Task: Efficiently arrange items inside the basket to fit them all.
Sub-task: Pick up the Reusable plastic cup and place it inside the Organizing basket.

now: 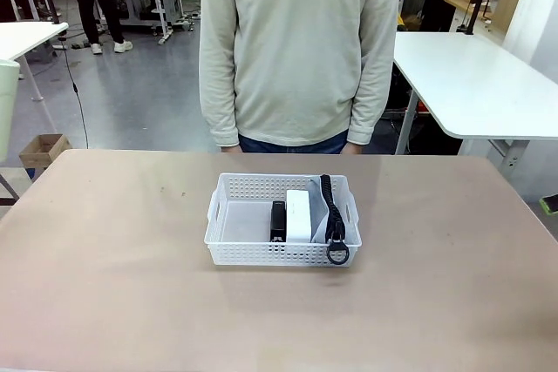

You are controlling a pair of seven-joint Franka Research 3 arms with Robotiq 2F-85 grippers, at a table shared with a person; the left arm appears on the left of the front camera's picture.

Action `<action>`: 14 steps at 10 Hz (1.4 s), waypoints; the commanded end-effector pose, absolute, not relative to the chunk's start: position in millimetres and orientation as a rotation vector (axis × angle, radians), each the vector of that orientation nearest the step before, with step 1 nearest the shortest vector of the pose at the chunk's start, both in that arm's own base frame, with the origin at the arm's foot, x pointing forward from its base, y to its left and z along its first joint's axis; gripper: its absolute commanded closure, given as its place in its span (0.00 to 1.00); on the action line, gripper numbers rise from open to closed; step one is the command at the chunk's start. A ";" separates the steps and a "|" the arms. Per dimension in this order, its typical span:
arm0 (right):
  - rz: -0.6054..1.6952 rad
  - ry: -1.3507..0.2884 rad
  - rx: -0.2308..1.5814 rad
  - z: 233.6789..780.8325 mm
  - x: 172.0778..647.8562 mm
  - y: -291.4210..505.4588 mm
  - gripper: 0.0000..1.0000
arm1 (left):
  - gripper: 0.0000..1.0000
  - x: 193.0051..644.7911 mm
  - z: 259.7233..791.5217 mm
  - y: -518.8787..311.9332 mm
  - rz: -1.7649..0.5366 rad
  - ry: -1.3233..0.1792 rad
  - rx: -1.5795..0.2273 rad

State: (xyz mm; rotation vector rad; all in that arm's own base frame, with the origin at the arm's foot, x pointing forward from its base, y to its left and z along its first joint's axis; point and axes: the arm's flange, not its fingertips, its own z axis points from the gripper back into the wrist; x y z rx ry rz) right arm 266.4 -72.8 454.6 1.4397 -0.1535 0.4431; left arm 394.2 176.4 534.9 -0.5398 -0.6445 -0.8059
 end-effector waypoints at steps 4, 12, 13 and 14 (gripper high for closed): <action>0.441 -0.157 1.454 457.1 265.4 -71.8 0.00 | 0.13 353.1 558.7 -46.6 -0.654 -0.403 -0.460; 0.441 -0.157 1.454 457.1 265.4 -71.8 0.00 | 0.13 318.5 546.0 -172.3 -0.670 -0.248 -0.501; 0.441 -0.157 1.454 457.1 265.4 -71.8 0.00 | 0.13 321.8 545.9 -186.1 -0.650 -0.229 -0.507; 0.441 -0.157 1.454 457.1 265.4 -71.8 0.00 | 0.13 320.1 543.8 -195.9 -0.491 -0.198 -0.520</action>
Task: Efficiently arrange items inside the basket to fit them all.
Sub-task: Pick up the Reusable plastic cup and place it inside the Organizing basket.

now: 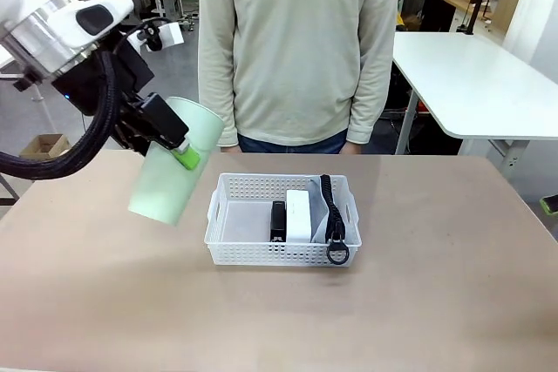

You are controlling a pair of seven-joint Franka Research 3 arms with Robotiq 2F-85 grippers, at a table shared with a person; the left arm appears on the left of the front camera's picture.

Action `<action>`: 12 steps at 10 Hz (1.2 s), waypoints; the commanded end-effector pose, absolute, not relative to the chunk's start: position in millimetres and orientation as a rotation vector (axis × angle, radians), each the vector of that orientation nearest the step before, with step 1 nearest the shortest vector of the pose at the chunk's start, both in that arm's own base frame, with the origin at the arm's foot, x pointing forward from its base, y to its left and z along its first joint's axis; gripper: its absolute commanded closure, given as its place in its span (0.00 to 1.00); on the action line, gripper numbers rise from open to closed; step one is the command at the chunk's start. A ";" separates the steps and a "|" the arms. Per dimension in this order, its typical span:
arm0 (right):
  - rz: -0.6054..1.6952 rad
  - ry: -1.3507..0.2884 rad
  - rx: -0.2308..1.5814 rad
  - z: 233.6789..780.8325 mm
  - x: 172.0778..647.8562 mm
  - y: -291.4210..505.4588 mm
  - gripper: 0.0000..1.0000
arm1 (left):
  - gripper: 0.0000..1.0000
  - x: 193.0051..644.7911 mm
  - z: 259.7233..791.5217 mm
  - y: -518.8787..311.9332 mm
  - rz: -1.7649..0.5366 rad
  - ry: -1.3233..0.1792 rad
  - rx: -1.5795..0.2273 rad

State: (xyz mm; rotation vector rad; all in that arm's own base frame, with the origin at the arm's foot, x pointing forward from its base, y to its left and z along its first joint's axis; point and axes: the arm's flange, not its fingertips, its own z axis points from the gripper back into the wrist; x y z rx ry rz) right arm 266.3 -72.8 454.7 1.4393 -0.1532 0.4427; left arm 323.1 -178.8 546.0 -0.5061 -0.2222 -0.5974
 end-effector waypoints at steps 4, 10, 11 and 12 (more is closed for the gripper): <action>0.441 -0.157 1.454 457.1 265.4 -71.8 0.00 | 0.13 368.9 514.4 -271.5 -0.298 -0.043 -0.422; 0.441 -0.157 1.454 457.1 265.4 -71.8 0.00 | 0.13 474.9 443.5 -309.6 -0.092 0.126 -0.359; 0.441 -0.157 1.454 457.1 265.4 -71.8 0.00 | 0.13 480.1 434.3 -308.8 -0.066 0.128 -0.344; 0.441 -0.157 1.454 457.1 265.4 -71.8 0.00 | 0.13 481.4 423.6 -308.4 -0.053 0.145 -0.324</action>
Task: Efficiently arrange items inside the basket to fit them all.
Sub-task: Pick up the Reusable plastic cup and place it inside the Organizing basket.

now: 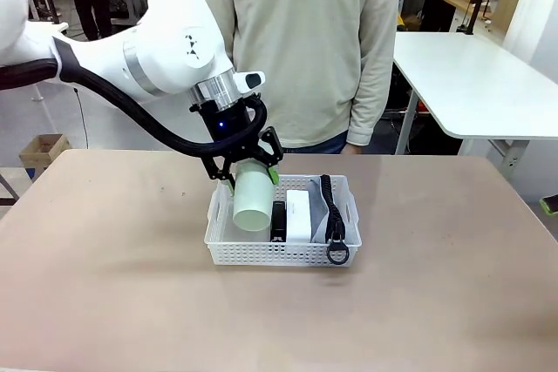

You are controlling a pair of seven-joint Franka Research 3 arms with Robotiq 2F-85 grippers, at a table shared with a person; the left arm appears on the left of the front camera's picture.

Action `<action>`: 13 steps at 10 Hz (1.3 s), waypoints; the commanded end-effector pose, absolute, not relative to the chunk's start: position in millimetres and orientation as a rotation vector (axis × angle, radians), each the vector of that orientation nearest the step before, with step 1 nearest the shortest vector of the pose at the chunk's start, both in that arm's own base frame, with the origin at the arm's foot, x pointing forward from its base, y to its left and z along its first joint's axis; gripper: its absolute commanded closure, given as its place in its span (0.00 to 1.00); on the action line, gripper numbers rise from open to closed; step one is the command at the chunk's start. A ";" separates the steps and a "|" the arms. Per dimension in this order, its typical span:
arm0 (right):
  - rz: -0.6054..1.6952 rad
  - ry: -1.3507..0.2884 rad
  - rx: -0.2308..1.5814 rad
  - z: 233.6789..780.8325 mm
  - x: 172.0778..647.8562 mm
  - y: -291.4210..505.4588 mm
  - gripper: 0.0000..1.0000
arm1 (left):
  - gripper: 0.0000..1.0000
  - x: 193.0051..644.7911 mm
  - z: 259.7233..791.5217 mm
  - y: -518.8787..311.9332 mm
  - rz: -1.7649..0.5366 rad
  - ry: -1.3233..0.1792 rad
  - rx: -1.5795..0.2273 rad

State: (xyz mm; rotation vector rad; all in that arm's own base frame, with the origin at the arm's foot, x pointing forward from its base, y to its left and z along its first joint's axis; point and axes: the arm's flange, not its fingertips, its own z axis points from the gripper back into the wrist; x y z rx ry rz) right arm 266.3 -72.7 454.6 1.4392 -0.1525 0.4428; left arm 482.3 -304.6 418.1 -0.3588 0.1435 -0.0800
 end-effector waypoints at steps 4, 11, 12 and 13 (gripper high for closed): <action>0.441 -0.157 1.454 457.1 265.4 -71.8 0.00 | 0.13 477.6 397.0 -311.5 -0.005 0.099 -0.132; 0.441 -0.157 1.454 457.1 265.4 -71.8 0.00 | 0.13 478.6 377.9 -324.0 -0.038 0.119 -0.117; 0.441 -0.157 1.454 457.1 265.4 -71.8 0.00 | 0.13 478.6 377.9 -324.0 -0.038 0.119 -0.117; 0.441 -0.157 1.454 457.1 265.4 -71.8 0.00 | 0.13 478.6 377.9 -324.0 -0.038 0.119 -0.117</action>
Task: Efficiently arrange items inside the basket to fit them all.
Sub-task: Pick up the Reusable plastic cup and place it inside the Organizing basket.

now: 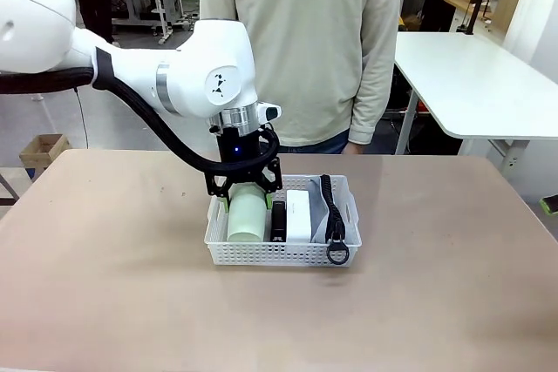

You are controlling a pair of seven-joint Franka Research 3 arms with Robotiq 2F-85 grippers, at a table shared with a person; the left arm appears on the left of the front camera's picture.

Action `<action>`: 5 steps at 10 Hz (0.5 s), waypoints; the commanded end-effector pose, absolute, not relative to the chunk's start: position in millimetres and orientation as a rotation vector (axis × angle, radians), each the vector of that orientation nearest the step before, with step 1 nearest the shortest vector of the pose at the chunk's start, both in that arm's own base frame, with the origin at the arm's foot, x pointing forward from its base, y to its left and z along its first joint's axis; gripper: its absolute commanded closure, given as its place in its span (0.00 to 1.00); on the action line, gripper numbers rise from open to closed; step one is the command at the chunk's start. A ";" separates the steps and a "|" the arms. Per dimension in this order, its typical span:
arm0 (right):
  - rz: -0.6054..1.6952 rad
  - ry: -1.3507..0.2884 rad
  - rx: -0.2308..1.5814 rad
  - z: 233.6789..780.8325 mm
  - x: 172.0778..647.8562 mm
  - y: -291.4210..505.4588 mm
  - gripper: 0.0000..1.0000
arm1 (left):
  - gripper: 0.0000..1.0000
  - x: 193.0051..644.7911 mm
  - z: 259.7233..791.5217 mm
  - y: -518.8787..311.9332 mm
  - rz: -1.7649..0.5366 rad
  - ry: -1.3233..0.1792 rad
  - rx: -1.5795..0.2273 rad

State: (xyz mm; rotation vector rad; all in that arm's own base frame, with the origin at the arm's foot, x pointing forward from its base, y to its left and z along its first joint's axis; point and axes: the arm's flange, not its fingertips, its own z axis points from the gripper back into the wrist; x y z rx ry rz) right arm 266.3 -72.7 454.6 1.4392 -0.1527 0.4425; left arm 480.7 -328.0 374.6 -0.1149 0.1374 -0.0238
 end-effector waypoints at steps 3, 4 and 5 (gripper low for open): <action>0.441 -0.157 1.454 457.1 265.4 -71.8 0.00 | 0.13 483.9 374.0 -328.4 -0.044 0.112 -0.117; 0.441 -0.157 1.454 457.1 265.4 -71.8 0.00 | 0.13 487.0 368.8 -329.5 -0.038 0.118 -0.109; 0.441 -0.157 1.454 457.1 265.4 -71.8 0.00 | 0.13 489.8 364.2 -330.9 -0.027 0.119 -0.092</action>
